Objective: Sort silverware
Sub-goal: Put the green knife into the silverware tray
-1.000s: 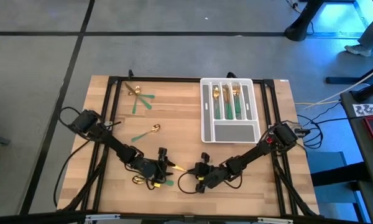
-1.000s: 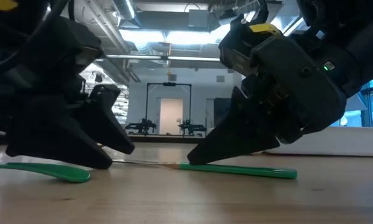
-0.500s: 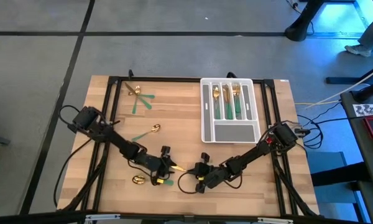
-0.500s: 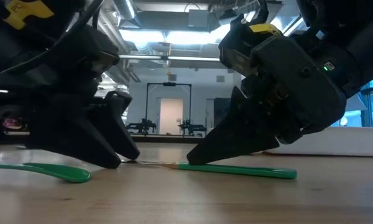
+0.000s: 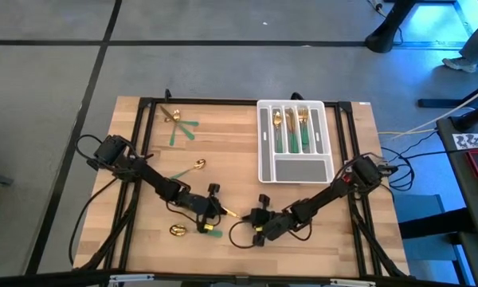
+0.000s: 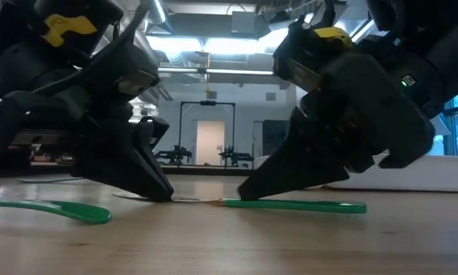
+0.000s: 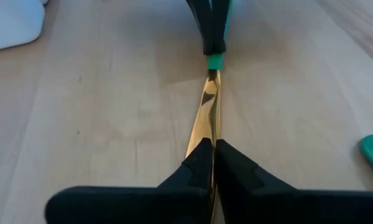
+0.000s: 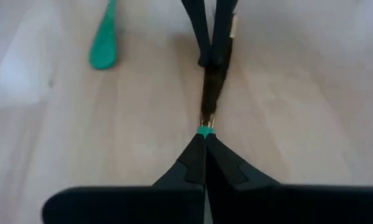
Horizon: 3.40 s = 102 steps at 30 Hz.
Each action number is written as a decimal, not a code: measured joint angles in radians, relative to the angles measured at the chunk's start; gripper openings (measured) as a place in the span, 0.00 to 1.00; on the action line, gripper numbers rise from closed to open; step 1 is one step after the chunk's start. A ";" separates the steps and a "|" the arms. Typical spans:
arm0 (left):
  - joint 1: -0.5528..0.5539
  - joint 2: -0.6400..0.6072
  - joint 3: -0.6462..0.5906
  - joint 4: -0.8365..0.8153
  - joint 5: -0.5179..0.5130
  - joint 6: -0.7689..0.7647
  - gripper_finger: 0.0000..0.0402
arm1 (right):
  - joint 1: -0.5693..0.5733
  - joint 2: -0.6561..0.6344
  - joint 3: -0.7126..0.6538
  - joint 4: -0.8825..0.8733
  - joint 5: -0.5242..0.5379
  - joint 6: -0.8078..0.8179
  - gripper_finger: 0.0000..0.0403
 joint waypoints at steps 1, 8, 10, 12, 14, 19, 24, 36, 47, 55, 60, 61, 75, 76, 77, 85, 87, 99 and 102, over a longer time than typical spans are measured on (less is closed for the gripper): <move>0.000 0.000 0.000 0.000 0.000 -0.003 0.01 | 0.000 -0.012 -0.002 -0.010 0.000 -0.009 0.00; -0.003 0.000 -0.003 0.011 0.004 0.000 0.00 | 0.003 -0.078 0.001 -0.068 -0.003 -0.019 0.19; -0.011 0.001 -0.003 0.011 -0.001 0.023 0.00 | 0.002 -0.079 0.003 -0.078 -0.021 -0.003 0.27; -0.026 0.001 -0.002 0.011 -0.034 0.052 0.00 | 0.001 -0.079 0.015 -0.107 -0.047 0.011 0.36; -0.045 0.002 -0.002 0.009 -0.075 0.088 0.00 | 0.001 -0.079 0.029 -0.177 -0.057 0.065 0.42; -0.088 0.005 -0.002 0.001 -0.180 0.152 0.00 | 0.002 -0.080 0.059 -0.342 -0.097 0.186 0.48; -0.122 0.006 -0.003 -0.009 -0.258 0.149 0.00 | 0.013 -0.083 0.061 -0.388 -0.127 0.250 0.40; -0.187 -0.002 -0.007 0.005 -0.417 0.132 0.00 | 0.023 0.003 0.070 -0.338 -0.159 0.321 0.04; -0.118 -0.034 -0.002 0.050 -0.185 0.086 0.33 | 0.043 0.008 0.065 -0.309 -0.090 0.243 0.00; -0.038 -0.040 0.008 0.008 -0.110 0.130 0.55 | 0.044 0.008 0.065 -0.308 -0.088 0.229 0.00; 0.047 -0.045 0.051 -0.168 0.079 0.095 0.52 | 0.049 0.009 0.062 -0.283 -0.073 0.167 0.00; 0.059 -0.045 0.053 -0.177 0.105 0.105 0.50 | 0.049 0.007 0.062 -0.277 -0.074 0.146 0.00; 0.124 -0.048 0.055 -0.218 0.227 0.209 0.08 | 0.055 -0.101 0.052 -0.325 -0.090 0.045 0.01; 0.118 -0.048 0.055 -0.218 0.223 0.208 0.05 | 0.055 -0.108 0.052 -0.327 -0.088 0.045 0.01; 0.112 -0.048 0.055 -0.217 0.215 0.207 0.03 | 0.055 -0.116 0.052 -0.327 -0.087 0.047 0.01; 0.042 -0.047 0.055 -0.208 0.132 0.157 0.00 | 0.047 -0.145 0.054 -0.292 -0.078 0.107 0.17; 0.037 -0.047 0.055 -0.205 0.131 0.129 0.00 | 0.044 -0.144 0.056 -0.291 -0.073 0.108 0.25; -0.003 -0.045 0.055 -0.209 0.003 0.137 0.00 | 0.002 -0.136 0.058 -0.343 -0.234 0.574 0.48; -0.015 -0.045 0.055 -0.212 -0.027 0.135 0.00 | 0.014 -0.135 0.058 -0.389 -0.228 0.574 0.45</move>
